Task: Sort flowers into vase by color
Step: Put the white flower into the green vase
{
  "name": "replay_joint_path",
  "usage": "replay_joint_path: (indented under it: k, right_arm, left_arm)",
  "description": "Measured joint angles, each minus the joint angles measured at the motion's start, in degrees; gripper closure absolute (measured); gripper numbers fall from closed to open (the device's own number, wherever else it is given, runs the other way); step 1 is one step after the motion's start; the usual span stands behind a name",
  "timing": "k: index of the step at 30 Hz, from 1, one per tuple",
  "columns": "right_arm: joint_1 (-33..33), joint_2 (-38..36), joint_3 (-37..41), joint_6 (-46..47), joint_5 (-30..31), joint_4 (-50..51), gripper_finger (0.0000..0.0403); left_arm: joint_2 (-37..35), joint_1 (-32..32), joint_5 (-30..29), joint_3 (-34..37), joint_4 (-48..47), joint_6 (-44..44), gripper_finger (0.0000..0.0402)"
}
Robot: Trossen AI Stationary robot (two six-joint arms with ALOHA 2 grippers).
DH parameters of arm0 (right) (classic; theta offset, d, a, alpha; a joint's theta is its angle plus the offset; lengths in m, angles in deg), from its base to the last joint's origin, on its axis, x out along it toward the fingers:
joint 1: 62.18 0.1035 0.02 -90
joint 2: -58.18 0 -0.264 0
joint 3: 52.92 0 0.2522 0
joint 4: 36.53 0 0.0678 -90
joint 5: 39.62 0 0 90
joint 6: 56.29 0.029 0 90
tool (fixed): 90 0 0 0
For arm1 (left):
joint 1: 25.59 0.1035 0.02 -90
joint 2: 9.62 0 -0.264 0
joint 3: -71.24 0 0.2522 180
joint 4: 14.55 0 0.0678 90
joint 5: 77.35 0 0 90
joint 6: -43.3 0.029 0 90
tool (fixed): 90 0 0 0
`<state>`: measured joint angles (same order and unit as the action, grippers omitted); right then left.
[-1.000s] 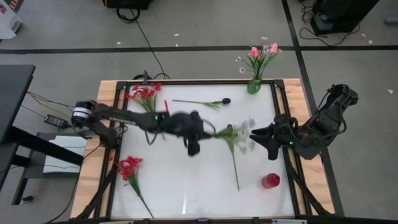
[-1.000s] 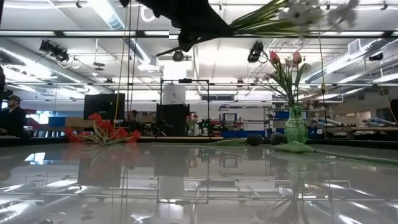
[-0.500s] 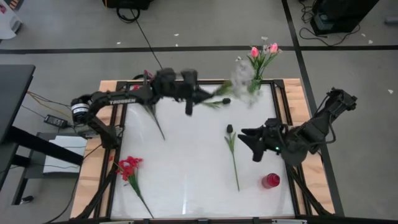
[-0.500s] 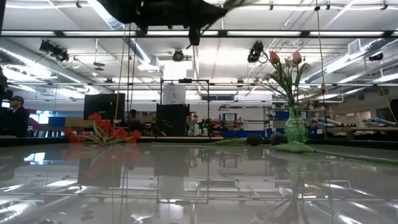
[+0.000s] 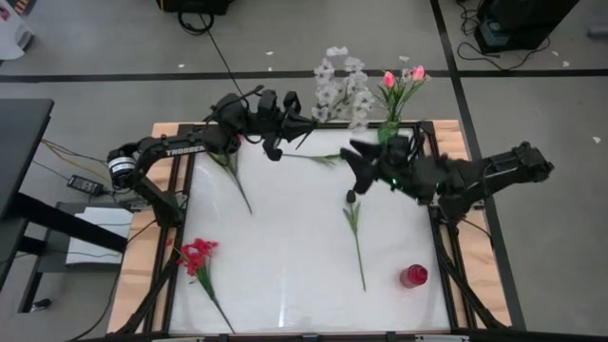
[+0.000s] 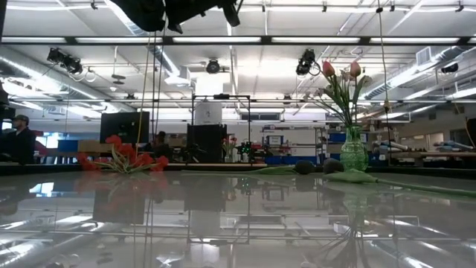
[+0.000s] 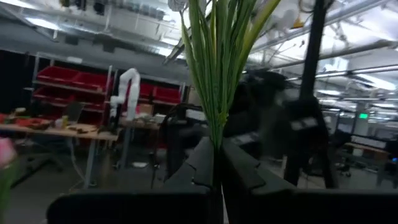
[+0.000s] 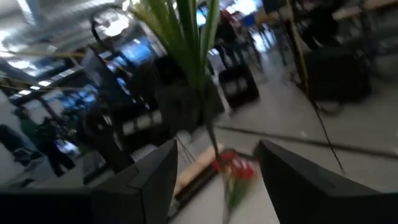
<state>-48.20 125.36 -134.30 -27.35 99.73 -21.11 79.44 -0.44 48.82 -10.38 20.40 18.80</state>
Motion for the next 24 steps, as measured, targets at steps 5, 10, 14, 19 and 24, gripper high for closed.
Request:
replay_joint_path:
  k: [5, 10, 14, 19, 24]
  right_arm:
    - [-6.91, 0.02, -0.02, -6.63, -9.94, -5.04, 0.0162]
    - [-12.29, 1.23, -0.02, -11.55, -22.32, -8.18, 0.0161]
    - [-16.02, 2.26, 0.00, -15.95, -31.14, -13.24, 0.0162]
    - [-20.68, 3.10, -0.02, -16.70, -39.91, -16.36, 0.0167]
    - [-25.14, 3.10, -0.02, -16.01, -45.17, -16.54, 0.0200]
  left_arm:
    - [0.00, -1.65, -0.01, 0.00, 0.56, -0.48, 0.0384]
    - [0.41, -2.65, -0.74, 0.00, 0.65, -0.26, 0.0384]
    - [0.50, -3.51, -1.90, 0.00, 0.57, -0.40, 0.0384]
    - [0.50, -3.89, -4.39, 0.00, 0.39, 0.00, 0.0384]
    - [0.50, -3.85, -5.86, 0.00, -2.46, 1.55, 0.0384]
